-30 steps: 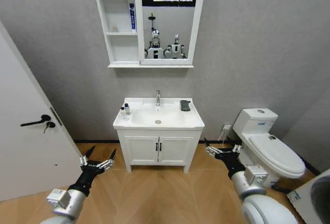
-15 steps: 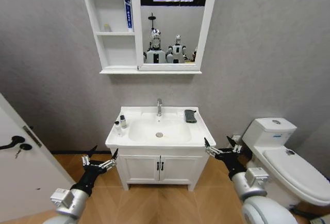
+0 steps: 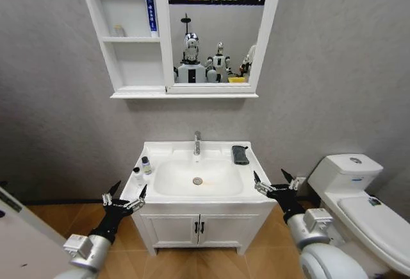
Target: Move facial cleanser and shampoo from washbasin to cabinet, then wipe washbasin with towel.
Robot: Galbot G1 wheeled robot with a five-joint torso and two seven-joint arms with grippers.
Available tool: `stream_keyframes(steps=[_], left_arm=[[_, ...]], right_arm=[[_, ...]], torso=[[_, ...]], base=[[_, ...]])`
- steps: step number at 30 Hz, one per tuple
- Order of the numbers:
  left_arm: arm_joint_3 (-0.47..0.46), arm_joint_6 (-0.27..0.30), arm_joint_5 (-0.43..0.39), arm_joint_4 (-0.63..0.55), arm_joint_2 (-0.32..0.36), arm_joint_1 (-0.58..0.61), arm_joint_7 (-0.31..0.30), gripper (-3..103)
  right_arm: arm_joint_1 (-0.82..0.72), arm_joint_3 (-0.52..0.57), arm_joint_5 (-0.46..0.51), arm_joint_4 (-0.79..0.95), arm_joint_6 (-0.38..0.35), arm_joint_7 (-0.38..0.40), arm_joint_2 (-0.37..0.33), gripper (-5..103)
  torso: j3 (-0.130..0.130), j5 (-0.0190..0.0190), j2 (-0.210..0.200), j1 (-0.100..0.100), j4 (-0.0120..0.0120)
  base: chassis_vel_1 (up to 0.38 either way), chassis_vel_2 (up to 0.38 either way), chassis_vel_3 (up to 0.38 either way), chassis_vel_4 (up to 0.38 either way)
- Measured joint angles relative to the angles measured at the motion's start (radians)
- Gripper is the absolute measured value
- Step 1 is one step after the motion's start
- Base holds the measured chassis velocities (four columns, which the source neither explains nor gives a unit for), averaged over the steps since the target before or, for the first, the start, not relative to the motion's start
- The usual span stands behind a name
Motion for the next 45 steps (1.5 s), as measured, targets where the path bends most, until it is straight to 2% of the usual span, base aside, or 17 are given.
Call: stream_keyframes(steps=[5, 8, 9, 11, 12, 14, 20, 28, 45], left_arm=[[0.036, 0.014, 0.009, 0.033, 0.015, -0.046, -0.024, 100], [0.085, 0.027, 0.018, 0.093, 0.039, -0.143, -0.068, 100], [0.085, 0.027, 0.018, 0.093, 0.039, -0.143, -0.068, 100], [0.111, 0.02, 0.041, 0.172, 0.053, -0.216, -0.076, 100], [0.111, 0.02, 0.041, 0.172, 0.053, -0.216, -0.076, 100], [0.129, 0.014, 0.049, 0.263, 0.067, -0.271, -0.076, 100], [0.125, -0.003, 0.053, 0.397, 0.078, -0.358, -0.077, 100], [0.122, -0.003, 0.029, 0.494, 0.08, -0.417, -0.078, 100], [0.154, -0.042, 0.014, 0.595, 0.049, -0.489, -0.079, 100]], right_arm=[[0.011, 0.0, 0.0, -0.014, 0.001, 0.001, 0.0, 100], [0.023, 0.0, -0.001, -0.026, 0.002, 0.003, -0.002, 100], [0.023, 0.0, -0.001, -0.026, 0.002, 0.003, -0.002, 100], [0.029, -0.003, -0.001, -0.033, 0.002, 0.004, -0.002, 100], [0.029, -0.003, -0.001, -0.033, 0.002, 0.004, -0.002, 100], [0.032, -0.006, -0.001, -0.041, 0.005, 0.006, -0.004, 100], [0.055, -0.011, -0.001, -0.072, 0.006, 0.006, -0.016, 100], [0.1, -0.026, -0.001, -0.124, 0.017, -0.004, -0.028, 100], [0.12, -0.027, 0.002, -0.158, 0.032, -0.014, -0.028, 100]], torso=[[0.0, 0.0001, 0.0, 0.0, 0.0003], [0.0, 0.0002, 0.0, 0.001, -0.0001], [0.0, 0.0002, 0.0, 0.001, -0.0001], [0.0, -0.0003, -0.001, 0.001, -0.0003], [0.0, -0.0003, -0.001, 0.001, -0.0003], [0.001, -0.0001, -0.001, 0.001, -0.0001], [0.0, -0.0002, -0.001, 0.001, 0.0], [0.0, -0.0001, -0.001, 0.001, 0.0], [0.0, 0.0, -0.001, 0.001, 0.0]], base=[[0.064, -0.032, -0.035, 0.055], [0.0, 0.0, 0.0, 0.0], [0.0, 0.0, 0.0, 0.0], [0.0, 0.0, 0.0, 0.0], [0.0, 0.0, 0.0, 0.0], [0.0, 0.0, 0.0, 0.0], [0.0, 0.0, 0.0, 0.0], [0.0, 0.0, 0.0, 0.0], [0.0, 0.0, 0.0, 0.0]])
